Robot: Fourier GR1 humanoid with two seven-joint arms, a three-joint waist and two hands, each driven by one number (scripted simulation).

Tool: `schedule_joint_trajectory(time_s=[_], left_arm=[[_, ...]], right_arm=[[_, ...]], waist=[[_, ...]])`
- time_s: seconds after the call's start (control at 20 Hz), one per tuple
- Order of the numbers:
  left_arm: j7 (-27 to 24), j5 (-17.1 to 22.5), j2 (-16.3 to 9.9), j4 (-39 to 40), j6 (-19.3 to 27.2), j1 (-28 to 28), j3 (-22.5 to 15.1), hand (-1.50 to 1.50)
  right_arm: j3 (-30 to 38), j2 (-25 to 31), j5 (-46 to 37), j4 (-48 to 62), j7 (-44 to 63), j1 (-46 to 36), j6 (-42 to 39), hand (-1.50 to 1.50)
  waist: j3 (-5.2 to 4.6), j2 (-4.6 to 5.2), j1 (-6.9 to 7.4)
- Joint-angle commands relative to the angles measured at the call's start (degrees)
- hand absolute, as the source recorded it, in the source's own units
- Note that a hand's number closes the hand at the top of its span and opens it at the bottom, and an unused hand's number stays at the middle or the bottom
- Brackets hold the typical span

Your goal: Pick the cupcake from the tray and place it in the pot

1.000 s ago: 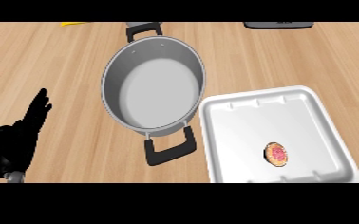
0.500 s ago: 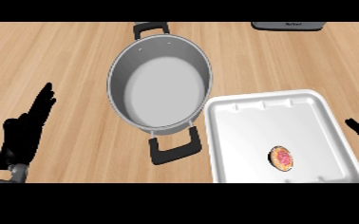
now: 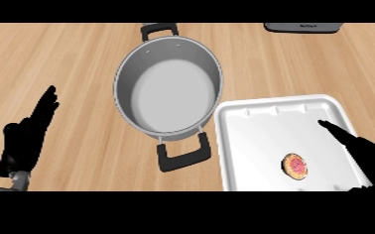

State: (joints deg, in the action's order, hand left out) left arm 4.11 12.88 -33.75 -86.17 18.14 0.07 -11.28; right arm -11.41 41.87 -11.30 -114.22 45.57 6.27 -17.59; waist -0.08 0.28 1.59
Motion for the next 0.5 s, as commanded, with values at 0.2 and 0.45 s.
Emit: schedule_joint_trajectory(time_s=[0.2,0.45], left_arm=[[1.6,-4.1,3.9,3.6,-1.1,-3.7,0.5,0.0],[0.3,-4.9,4.8,-0.5,-1.0,2.1,3.1,0.0]], right_arm=[[-4.4,-6.6,-0.1,8.3,8.3,-11.6,-8.7,-1.5],[-6.1,-9.5,-6.0,14.1,7.1,-13.2,-9.0,-1.5]], waist=[[0.07,-0.17,-1.37],[0.08,-0.24,-1.11]])
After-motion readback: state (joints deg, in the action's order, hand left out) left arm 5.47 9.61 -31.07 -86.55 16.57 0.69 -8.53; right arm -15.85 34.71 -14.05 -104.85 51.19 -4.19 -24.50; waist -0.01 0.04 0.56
